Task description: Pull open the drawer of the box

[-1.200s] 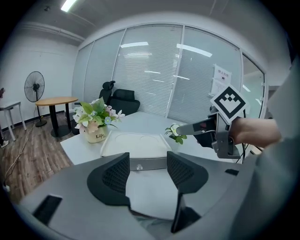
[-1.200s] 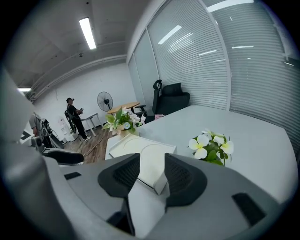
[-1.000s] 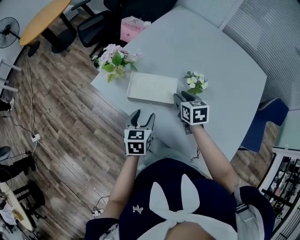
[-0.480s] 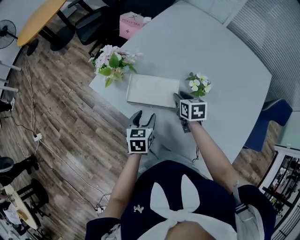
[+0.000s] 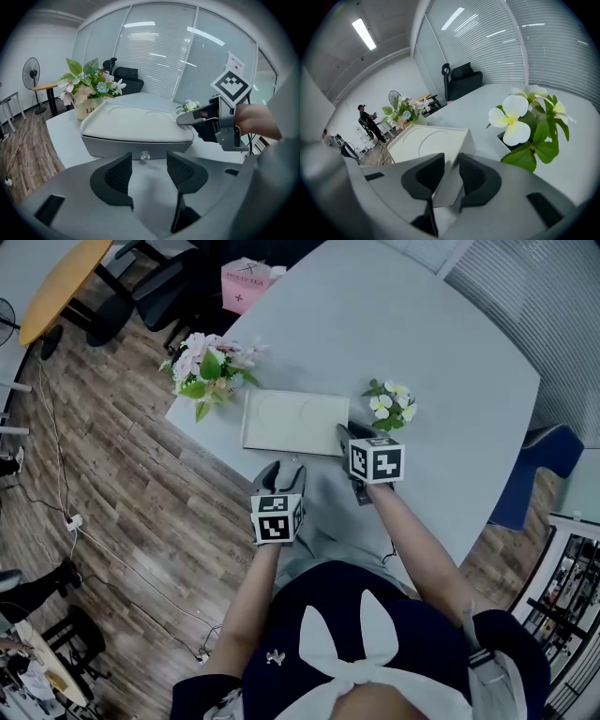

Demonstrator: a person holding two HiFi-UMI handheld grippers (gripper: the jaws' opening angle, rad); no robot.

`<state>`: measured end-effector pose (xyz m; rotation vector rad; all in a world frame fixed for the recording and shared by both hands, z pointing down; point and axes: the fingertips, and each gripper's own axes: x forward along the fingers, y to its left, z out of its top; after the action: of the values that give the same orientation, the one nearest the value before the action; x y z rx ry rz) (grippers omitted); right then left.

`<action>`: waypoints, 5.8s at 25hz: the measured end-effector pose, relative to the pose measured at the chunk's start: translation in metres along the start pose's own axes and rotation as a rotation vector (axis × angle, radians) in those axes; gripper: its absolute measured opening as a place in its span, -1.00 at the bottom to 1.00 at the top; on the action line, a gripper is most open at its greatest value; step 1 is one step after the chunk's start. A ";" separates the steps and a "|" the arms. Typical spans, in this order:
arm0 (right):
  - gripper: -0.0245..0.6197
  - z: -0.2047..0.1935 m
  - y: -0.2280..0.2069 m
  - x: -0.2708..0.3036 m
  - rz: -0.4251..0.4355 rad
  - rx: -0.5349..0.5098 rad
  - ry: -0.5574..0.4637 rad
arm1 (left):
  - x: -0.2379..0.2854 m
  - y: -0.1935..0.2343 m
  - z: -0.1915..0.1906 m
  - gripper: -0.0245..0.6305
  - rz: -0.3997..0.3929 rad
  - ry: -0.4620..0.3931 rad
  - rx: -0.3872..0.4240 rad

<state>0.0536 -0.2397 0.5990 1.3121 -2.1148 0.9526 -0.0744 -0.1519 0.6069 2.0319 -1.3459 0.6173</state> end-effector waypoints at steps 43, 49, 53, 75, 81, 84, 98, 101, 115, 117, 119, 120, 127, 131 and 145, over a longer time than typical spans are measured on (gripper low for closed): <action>-0.62 -0.005 -0.001 0.003 0.024 0.097 -0.028 | 0.039 0.009 -0.013 -0.66 0.055 0.101 0.029; -0.62 -0.004 -0.001 0.004 0.025 0.091 -0.028 | 0.040 0.010 -0.014 -0.67 0.057 0.098 0.036; -0.62 -0.003 -0.001 0.002 0.027 0.085 -0.028 | 0.037 0.008 -0.012 -0.67 0.059 0.088 0.041; -0.62 -0.001 -0.004 0.003 0.005 0.082 -0.018 | 0.025 0.007 -0.023 -0.67 0.050 0.089 0.044; -0.62 0.002 -0.003 0.001 0.002 0.089 -0.026 | 0.022 0.006 -0.029 -0.67 0.049 0.098 0.045; -0.62 0.002 -0.003 0.000 0.001 0.089 -0.026 | 0.020 0.005 -0.030 -0.67 0.052 0.099 0.044; -0.62 0.002 -0.003 0.003 0.007 0.086 -0.033 | 0.014 0.005 -0.037 -0.67 0.061 0.101 0.054; -0.62 0.002 -0.003 0.003 0.010 0.089 -0.035 | 0.014 0.004 -0.038 -0.67 0.062 0.102 0.051; -0.62 0.003 -0.003 0.004 0.005 0.073 -0.036 | 0.007 0.004 -0.042 -0.67 0.066 0.098 0.060; -0.62 0.004 -0.003 0.002 0.003 0.072 -0.036 | 0.005 0.002 -0.044 -0.67 0.063 0.102 0.051; -0.62 0.003 -0.003 0.001 0.002 0.071 -0.035 | 0.003 0.000 -0.048 -0.67 0.061 0.112 0.042; -0.62 0.003 -0.003 0.001 0.001 0.070 -0.034 | 0.002 0.000 -0.049 -0.67 0.061 0.114 0.041; -0.62 0.003 -0.004 0.003 -0.002 0.074 -0.037 | -0.001 -0.001 -0.055 -0.67 0.065 0.115 0.050; -0.62 0.003 -0.004 0.004 0.001 0.073 -0.036 | -0.004 -0.001 -0.057 -0.67 0.067 0.112 0.049; -0.62 0.004 -0.005 0.004 0.007 0.069 -0.039 | -0.013 0.000 -0.068 -0.67 0.082 0.108 0.056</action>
<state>0.0560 -0.2458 0.6006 1.3684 -2.1345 1.0194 -0.0820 -0.0956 0.6459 1.9655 -1.3671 0.7974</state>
